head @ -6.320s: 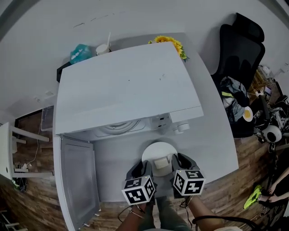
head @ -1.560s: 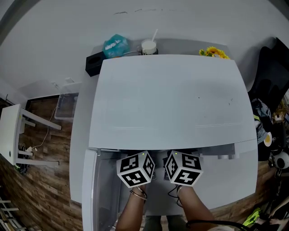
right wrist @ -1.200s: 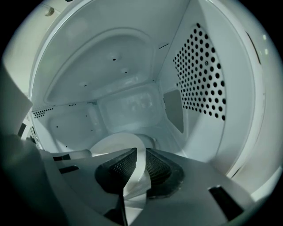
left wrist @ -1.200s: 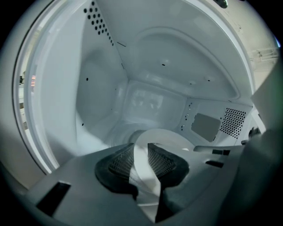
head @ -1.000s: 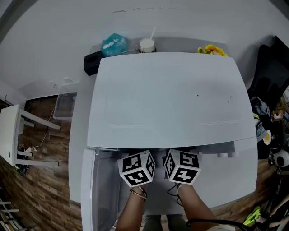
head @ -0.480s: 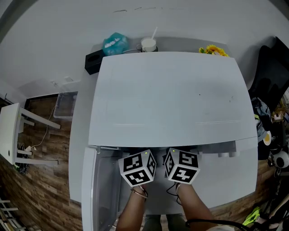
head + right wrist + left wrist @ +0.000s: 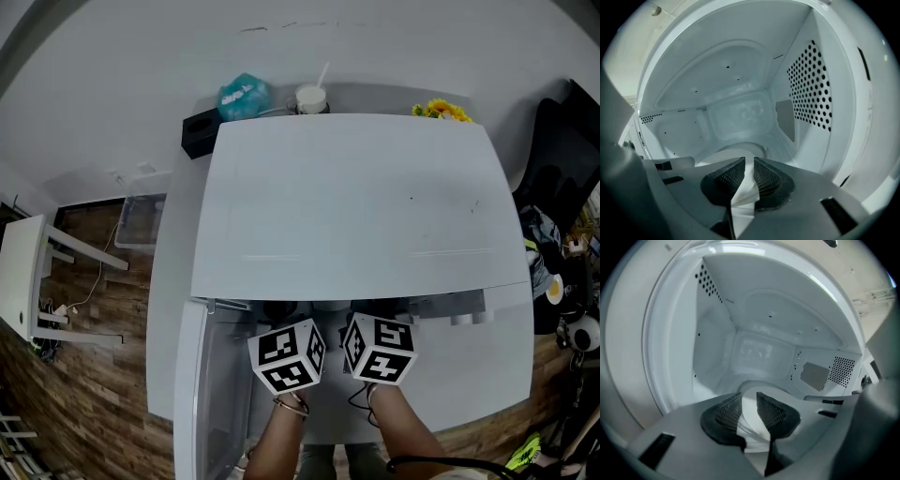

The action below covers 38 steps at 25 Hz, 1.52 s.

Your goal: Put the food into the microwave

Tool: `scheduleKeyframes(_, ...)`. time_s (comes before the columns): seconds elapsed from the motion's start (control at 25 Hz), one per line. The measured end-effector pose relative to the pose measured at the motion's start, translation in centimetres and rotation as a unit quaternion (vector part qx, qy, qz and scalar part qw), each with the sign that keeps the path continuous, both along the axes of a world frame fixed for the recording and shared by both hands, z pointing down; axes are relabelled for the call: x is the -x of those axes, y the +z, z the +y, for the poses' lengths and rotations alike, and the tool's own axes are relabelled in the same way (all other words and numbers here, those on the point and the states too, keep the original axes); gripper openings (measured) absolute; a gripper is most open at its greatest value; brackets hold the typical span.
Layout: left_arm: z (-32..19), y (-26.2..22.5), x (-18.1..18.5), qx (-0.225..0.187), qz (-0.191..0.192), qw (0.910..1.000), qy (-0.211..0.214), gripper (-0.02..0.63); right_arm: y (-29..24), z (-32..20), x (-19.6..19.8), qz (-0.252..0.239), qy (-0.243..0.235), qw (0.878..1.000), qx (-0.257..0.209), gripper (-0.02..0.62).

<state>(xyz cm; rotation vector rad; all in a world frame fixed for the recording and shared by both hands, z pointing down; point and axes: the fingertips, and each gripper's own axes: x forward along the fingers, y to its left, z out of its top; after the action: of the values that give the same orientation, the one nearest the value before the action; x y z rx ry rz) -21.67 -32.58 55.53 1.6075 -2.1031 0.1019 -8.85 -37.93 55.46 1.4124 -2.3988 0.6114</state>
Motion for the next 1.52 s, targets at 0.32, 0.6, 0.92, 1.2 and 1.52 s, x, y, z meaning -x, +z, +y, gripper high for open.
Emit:
scheduleKeyframes(0.32, 1.9, -1.1, -1.7, 0.0, -0.005, 1.0, 0.005, 0.094, -1.5, 1.6, -0.5, -0.003, -0.017, 1.0, -0.011, 0.048)
scheduleKeyframes(0.6, 4.2, -2.4, -2.9, 0.008, -0.002, 1.0, 0.0, 0.054, -3.0, 4.2, -0.9, -0.01, -0.042, 0.999, -0.005, 0.029)
scheduleKeyframes(0.92, 6.7, -4.9, -4.4, -0.01, 0.023, 0.9997, 0.005, 0.004, -5.4, 7.3, -2.0, -0.015, -0.062, 0.998, -0.009, 0.023)
scheduleKeyframes(1.2, 9.3, -7.2, -7.4, -0.012, 0.029, 0.9986, 0.043, 0.003, -7.5, 10.7, -3.8, -0.002, -0.09, 0.996, -0.019, 0.023)
scheduleKeyframes(1.52, 12.6, -10.2, -9.2, -0.014, -0.018, 0.9988, 0.043, 0.003, -9.4, 14.0, -4.5, -0.01, -0.115, 0.993, -0.026, 0.023)
